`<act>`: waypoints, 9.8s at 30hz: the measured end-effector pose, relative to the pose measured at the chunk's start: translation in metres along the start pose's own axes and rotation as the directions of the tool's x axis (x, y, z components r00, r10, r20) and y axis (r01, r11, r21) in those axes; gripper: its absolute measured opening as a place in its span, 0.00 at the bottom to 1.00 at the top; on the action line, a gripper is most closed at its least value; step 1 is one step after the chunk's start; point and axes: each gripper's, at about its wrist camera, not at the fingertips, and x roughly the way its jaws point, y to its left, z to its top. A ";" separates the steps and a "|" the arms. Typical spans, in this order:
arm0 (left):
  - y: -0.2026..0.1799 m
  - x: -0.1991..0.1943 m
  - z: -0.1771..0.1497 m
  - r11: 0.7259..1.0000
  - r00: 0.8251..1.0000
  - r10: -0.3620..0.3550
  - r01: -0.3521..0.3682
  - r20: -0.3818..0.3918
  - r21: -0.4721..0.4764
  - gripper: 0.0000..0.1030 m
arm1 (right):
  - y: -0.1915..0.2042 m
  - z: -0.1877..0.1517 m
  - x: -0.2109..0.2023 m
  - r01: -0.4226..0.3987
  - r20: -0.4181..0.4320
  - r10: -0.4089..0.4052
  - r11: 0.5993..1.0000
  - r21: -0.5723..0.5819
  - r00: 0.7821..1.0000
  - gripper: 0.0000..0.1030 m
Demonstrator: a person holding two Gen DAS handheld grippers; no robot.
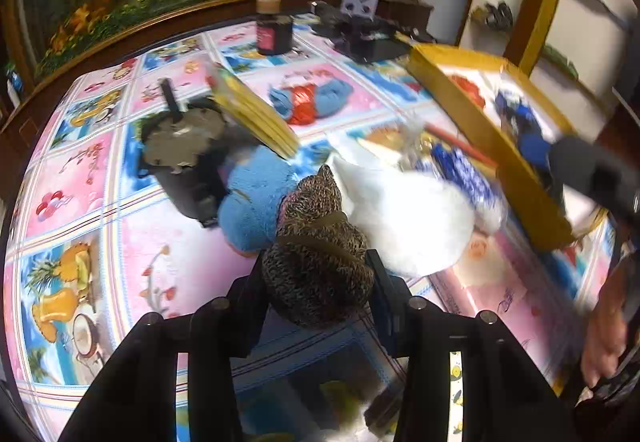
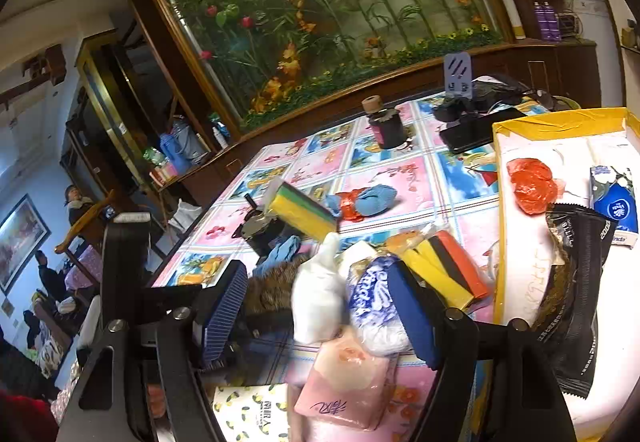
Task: Organize soft objects
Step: 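Grasp the grey knit beanie with the left tool, then grasp the white patterned tissue box with the right tool while the left tool holds the beanie, then lower the beanie and tissue box into the box and open both tools, then move the left tool to the blue knit cloth and grasp it, then grasp the clear bag of coloured sticks with the right tool while the left tool holds the blue cloth, then carry the blue cloth and stick bag over the box with both tools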
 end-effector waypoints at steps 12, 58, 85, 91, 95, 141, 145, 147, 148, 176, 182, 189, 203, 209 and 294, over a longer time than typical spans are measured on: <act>0.021 -0.033 0.005 0.996 0.993 -0.003 0.014 0.118 -0.089 0.42 | 0.071 -0.059 0.017 -0.141 -0.274 0.067 0.955 -0.261 0.959 0.87; 0.020 -0.031 0.007 0.994 0.988 0.018 -0.001 0.152 -0.110 0.42 | 0.013 0.065 0.076 0.101 -0.027 -0.103 0.992 -0.076 0.994 0.75; -0.120 0.013 0.078 0.992 0.977 -0.108 0.117 0.182 -0.038 0.42 | -0.139 0.101 -0.023 0.399 0.084 -0.434 0.877 0.268 0.897 0.74; -0.187 0.049 0.095 0.985 0.979 -0.172 0.170 0.105 0.027 0.42 | -0.179 0.102 -0.051 0.536 0.066 -0.594 0.763 0.361 0.801 0.74; -0.211 0.072 0.091 0.986 0.987 -0.155 0.152 0.052 0.062 0.42 | -0.197 0.101 -0.055 0.609 0.002 -0.662 0.692 0.388 0.750 0.74; -0.149 0.009 0.067 0.998 0.972 -0.069 0.069 0.226 0.009 0.62 | -0.165 0.097 -0.075 0.530 0.188 -0.605 0.781 0.331 0.774 0.80; -0.102 -0.003 0.051 0.999 0.974 0.011 0.000 0.227 -0.047 0.65 | -0.157 0.097 -0.073 0.539 0.200 -0.607 0.784 0.307 0.769 0.80; -0.072 -0.007 0.043 0.994 0.977 0.049 -0.028 0.209 -0.103 0.65 | -0.156 0.097 -0.072 0.548 0.207 -0.612 0.783 0.295 0.763 0.80; -0.058 -0.008 0.040 0.990 0.978 0.076 -0.050 0.196 -0.135 0.65 | -0.154 0.097 -0.071 0.553 0.211 -0.616 0.781 0.289 0.759 0.80; 0.024 0.048 0.025 0.914 0.961 0.270 -0.277 -0.065 -0.297 0.51 | -0.143 0.092 -0.067 0.554 0.233 -0.606 0.793 0.253 0.761 0.80; 0.024 0.044 0.024 0.916 0.962 0.263 -0.272 -0.071 -0.295 0.47 | -0.139 0.093 -0.068 0.551 0.250 -0.602 0.797 0.249 0.758 0.80; 0.020 0.037 0.021 0.931 0.975 0.206 -0.222 -0.083 -0.291 0.47 | -0.126 0.089 -0.078 0.551 0.295 -0.606 0.795 0.253 0.739 0.80; 0.033 0.004 0.007 0.951 0.992 0.127 -0.126 -0.017 -0.282 0.40 | -0.043 0.074 0.001 0.265 0.098 -0.276 0.958 0.110 0.956 0.85; 0.053 0.000 0.002 0.939 0.997 0.077 -0.080 -0.022 -0.336 0.40 | -0.014 0.070 0.062 0.136 -0.072 -0.129 0.985 0.102 0.989 0.85; 0.024 -0.053 0.006 0.966 0.964 -0.053 0.115 0.261 -0.230 0.44 | 0.001 0.061 0.070 0.101 0.010 -0.101 0.986 -0.129 0.995 0.32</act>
